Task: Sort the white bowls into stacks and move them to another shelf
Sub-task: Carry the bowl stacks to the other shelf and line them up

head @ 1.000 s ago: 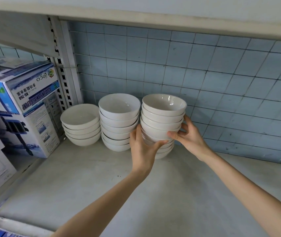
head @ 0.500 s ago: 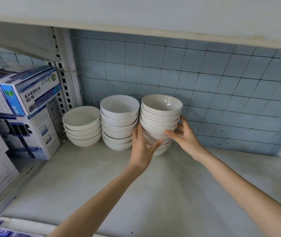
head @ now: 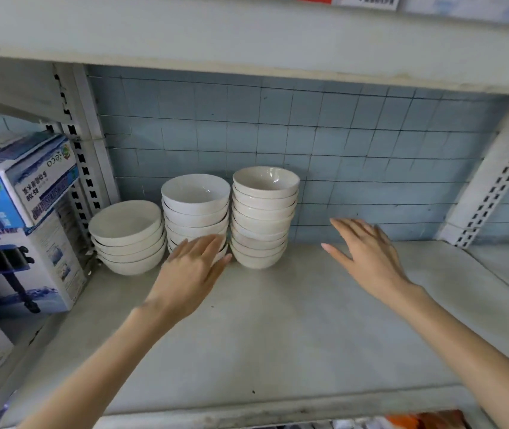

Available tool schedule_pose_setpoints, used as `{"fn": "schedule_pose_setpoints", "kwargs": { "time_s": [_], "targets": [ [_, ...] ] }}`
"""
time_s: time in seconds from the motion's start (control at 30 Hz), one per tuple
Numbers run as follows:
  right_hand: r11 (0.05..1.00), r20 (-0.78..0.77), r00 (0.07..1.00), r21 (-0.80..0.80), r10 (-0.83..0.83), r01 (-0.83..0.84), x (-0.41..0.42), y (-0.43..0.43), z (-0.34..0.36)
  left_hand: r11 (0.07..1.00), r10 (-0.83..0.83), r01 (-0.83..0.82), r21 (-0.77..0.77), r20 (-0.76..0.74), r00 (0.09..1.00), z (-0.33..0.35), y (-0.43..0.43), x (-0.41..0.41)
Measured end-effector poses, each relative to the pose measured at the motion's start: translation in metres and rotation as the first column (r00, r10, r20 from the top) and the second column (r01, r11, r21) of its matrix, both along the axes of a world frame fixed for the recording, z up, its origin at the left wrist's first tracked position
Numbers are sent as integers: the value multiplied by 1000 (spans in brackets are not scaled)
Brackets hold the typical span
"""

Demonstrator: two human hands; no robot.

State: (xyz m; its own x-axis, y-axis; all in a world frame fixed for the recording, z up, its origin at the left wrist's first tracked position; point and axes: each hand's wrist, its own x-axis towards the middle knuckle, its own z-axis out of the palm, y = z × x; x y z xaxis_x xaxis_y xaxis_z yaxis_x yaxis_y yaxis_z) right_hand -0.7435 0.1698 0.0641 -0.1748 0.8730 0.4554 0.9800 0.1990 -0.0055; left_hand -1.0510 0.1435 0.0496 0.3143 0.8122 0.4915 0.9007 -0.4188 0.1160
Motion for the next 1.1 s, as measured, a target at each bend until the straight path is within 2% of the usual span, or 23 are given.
{"fn": "schedule_pose_setpoints", "kwargs": {
  "time_s": [0.13,0.2,0.27,0.43,0.83,1.03,1.1],
  "targets": [
    [983,75,981,51,-181,178,28,-44,-1,997,68,-69,-15,-72,995,7,-7,-15],
    [965,75,963,-2,-260,261,44,-67,-1,994,97,-101,-32,-107,990,9,-10,-20],
    [950,78,948,-40,-307,311,62,-88,-3,989,122,-131,-67,-125,985,11,-15,-22],
    [915,104,911,-11,-400,403,114,-134,-7,991,132,-135,-21,-101,986,17,-42,-1],
    [828,75,829,-51,-554,558,265,-271,-3,995,92,-97,-30,-130,987,18,-105,141],
    [788,65,786,-4,-614,616,329,-328,12,997,34,-45,-59,-180,983,15,-128,228],
    [764,69,761,13,-645,646,347,-339,14,1000,11,-15,-25,-180,984,22,-131,256]
  ]
}}
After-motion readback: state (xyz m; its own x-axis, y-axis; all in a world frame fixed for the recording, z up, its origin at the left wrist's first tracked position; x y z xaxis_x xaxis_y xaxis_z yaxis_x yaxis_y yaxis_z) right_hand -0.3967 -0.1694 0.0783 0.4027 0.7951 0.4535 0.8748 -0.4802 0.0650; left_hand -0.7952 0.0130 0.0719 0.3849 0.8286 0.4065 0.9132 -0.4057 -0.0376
